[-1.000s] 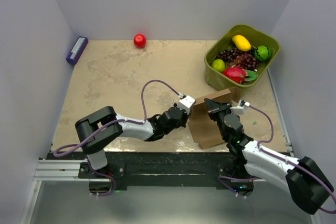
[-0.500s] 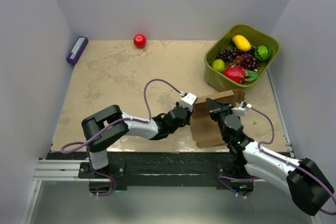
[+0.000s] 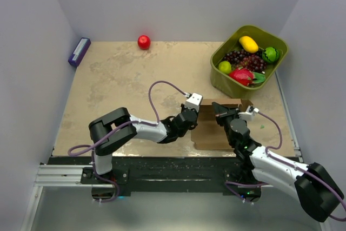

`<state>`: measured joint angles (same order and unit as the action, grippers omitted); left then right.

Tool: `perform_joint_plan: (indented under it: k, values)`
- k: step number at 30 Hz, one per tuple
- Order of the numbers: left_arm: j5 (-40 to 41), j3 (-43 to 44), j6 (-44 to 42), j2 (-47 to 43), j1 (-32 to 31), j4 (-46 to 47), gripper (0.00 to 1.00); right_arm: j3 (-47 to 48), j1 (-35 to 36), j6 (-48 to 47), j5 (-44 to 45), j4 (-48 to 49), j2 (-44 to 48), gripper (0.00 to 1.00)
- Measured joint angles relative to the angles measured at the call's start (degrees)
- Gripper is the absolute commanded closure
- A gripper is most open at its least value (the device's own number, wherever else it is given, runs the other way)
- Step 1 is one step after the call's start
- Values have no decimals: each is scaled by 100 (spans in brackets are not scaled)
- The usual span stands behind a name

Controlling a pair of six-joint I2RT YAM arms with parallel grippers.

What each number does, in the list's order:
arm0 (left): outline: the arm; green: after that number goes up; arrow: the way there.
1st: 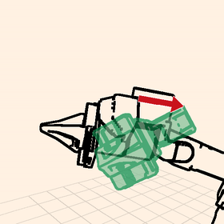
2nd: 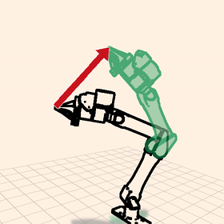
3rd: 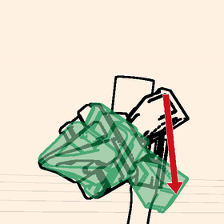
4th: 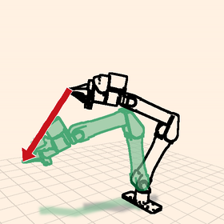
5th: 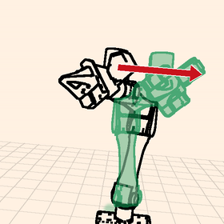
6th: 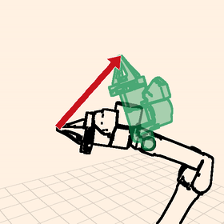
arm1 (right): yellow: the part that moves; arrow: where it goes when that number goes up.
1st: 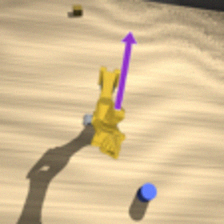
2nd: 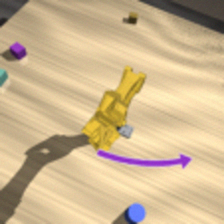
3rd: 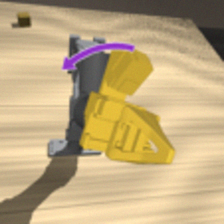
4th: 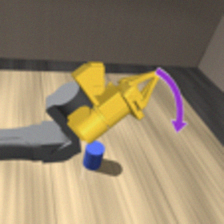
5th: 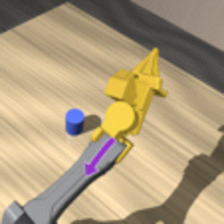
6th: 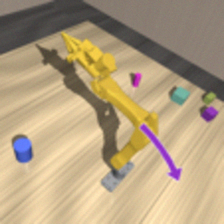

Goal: Fold the paper box

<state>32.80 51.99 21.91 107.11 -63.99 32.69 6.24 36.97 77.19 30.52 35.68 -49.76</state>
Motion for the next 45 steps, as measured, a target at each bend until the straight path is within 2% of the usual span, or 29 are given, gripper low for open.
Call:
perform_joint_plan:
  k: [6,7,9,12,13,16,18,24,28,32,38,45]
  values:
    - [382,-4,-57,4,-22,-59,100,20,22,44,-4,-181,-42,100]
    - [404,-33,-85,-4,-15,-39,100,44,26,37,-11,-236,-20,96]
    - [354,-138,-155,-92,28,-24,100,98,50,0,-28,-372,48,87]
    - [74,-487,-284,-446,203,-57,100,232,116,-199,-227,-737,190,64]
    - [4,-610,-354,-601,284,-109,100,286,140,-299,-306,-892,232,49]
    - [-245,-876,-546,-1062,608,-361,100,470,157,-697,-426,-1325,393,33]
    - [-439,-1029,-684,-1392,951,-588,100,726,157,-1180,-529,-1777,522,27]
    - [-1071,-1401,-1023,-2236,1878,-1266,100,1731,160,-2398,-813,-2933,726,25]
    - [-1513,-1408,-1189,-2479,2216,-1663,100,2218,160,-3220,-807,-3626,866,24]
    - [-1814,-1408,-1303,-2608,2378,-1902,100,2271,157,-3919,-754,-4028,765,23]
    - [-2135,-1408,-1399,-2662,2463,-2070,100,2232,157,-4325,-715,-4214,87,24]
    - [-2214,-1410,-1403,-2721,2492,-2124,100,2135,157,-4306,-424,-4205,-166,30]
